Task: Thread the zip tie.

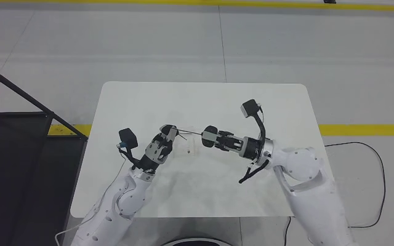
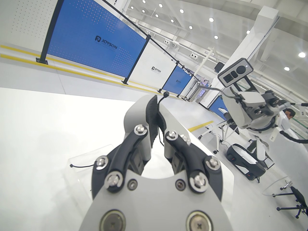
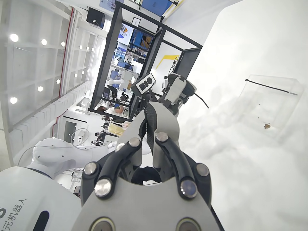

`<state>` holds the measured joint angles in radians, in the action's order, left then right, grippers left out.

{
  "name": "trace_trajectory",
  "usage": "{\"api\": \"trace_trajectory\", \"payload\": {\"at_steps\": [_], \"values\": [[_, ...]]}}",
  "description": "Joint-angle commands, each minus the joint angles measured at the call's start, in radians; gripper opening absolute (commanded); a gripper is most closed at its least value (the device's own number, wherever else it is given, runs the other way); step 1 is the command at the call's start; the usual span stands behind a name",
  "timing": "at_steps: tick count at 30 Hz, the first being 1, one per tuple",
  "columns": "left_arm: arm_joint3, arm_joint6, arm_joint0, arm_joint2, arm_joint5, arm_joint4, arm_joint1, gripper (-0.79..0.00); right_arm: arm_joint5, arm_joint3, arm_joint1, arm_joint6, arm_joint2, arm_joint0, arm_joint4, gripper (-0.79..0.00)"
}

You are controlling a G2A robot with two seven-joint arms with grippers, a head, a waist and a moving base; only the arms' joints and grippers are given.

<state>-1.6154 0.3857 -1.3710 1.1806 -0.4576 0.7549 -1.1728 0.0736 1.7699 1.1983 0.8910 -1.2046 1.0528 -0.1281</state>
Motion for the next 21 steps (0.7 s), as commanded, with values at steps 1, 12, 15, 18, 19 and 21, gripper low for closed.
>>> {"api": "trace_trajectory", "payload": {"at_steps": [1,12,15,18,19,21], "values": [[0.000,0.000,0.000,0.000,0.000,0.000,0.000,-0.785,-0.009,-0.006,0.000,-0.002,0.008,-0.006,0.011,-0.785],[0.000,0.000,0.000,0.000,0.000,0.000,0.000,-0.785,-0.006,-0.034,0.003,-0.018,0.052,-0.032,0.023,-0.785],[0.000,0.000,0.000,0.000,0.000,0.000,0.000,-0.785,0.012,-0.037,0.004,-0.026,0.055,-0.033,0.013,-0.785],[0.000,0.000,0.000,0.000,0.000,0.000,0.000,-0.785,0.024,-0.040,0.003,-0.027,0.052,-0.030,0.004,-0.785],[0.000,0.000,0.000,0.000,0.000,0.000,0.000,-0.785,0.024,-0.041,0.003,-0.027,0.051,-0.030,0.003,-0.785],[0.000,0.000,0.000,0.000,0.000,0.000,0.000,-0.785,0.018,-0.042,0.002,-0.028,0.051,-0.031,0.002,-0.785]]}}
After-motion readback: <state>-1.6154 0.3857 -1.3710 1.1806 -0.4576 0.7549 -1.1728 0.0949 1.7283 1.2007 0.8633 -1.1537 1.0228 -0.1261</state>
